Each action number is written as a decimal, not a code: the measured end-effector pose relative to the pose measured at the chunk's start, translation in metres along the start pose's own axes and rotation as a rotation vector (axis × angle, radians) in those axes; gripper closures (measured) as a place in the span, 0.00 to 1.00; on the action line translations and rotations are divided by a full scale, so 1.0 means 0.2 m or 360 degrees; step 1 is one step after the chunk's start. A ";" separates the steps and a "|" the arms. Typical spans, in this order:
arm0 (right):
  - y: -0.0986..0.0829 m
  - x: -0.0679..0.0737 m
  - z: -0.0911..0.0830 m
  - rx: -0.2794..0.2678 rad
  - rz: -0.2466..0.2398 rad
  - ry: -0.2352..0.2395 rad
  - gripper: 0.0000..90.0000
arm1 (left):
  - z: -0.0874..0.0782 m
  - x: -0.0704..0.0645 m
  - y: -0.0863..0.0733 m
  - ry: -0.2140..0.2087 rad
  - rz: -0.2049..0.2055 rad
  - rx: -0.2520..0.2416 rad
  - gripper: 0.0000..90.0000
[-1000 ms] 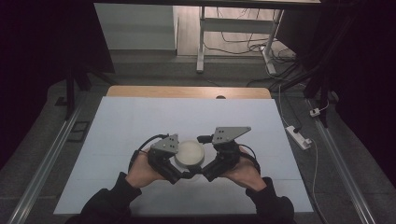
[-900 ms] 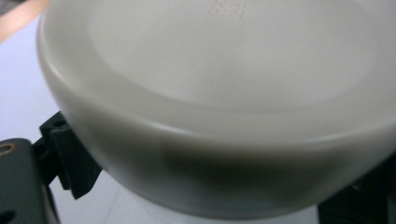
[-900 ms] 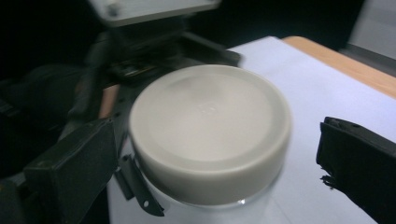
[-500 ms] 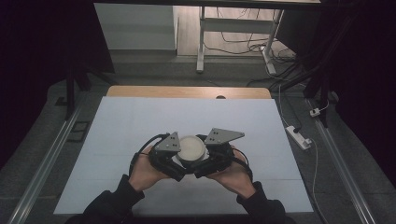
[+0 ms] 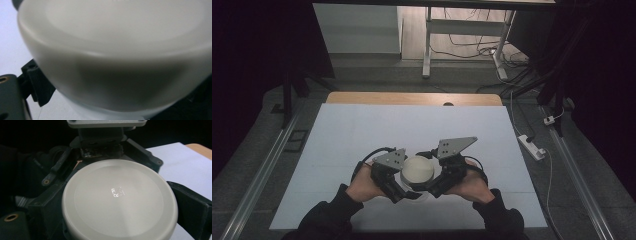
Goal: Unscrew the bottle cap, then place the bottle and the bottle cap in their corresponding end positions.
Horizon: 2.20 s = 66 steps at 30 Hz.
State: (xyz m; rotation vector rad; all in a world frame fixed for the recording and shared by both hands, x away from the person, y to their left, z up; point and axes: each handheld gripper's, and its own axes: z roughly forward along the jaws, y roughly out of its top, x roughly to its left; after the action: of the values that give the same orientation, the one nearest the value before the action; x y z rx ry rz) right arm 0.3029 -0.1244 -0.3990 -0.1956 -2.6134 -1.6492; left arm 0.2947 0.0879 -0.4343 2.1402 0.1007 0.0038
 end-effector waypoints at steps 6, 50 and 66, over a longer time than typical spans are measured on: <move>-0.01 -0.01 0.00 -0.0001 0.0001 -0.0042 0.08 | 0.01 0.01 -0.01 0.0034 -0.0026 0.0018 0.08; 0.00 0.03 -0.10 -0.0059 0.0014 -0.0456 0.08 | -0.02 0.15 -0.12 0.0393 -0.0234 0.0000 0.08; -0.02 0.08 -0.08 -0.0050 0.0031 -0.0478 0.08 | -0.03 0.23 -0.15 0.0510 -0.0299 -0.0034 0.08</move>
State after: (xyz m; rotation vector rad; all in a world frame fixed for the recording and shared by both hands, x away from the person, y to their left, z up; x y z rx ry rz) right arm 0.2864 -0.1390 -0.3938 -0.5060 -2.7826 -1.7801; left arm 0.3377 0.1128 -0.4569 2.0860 0.4866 0.2371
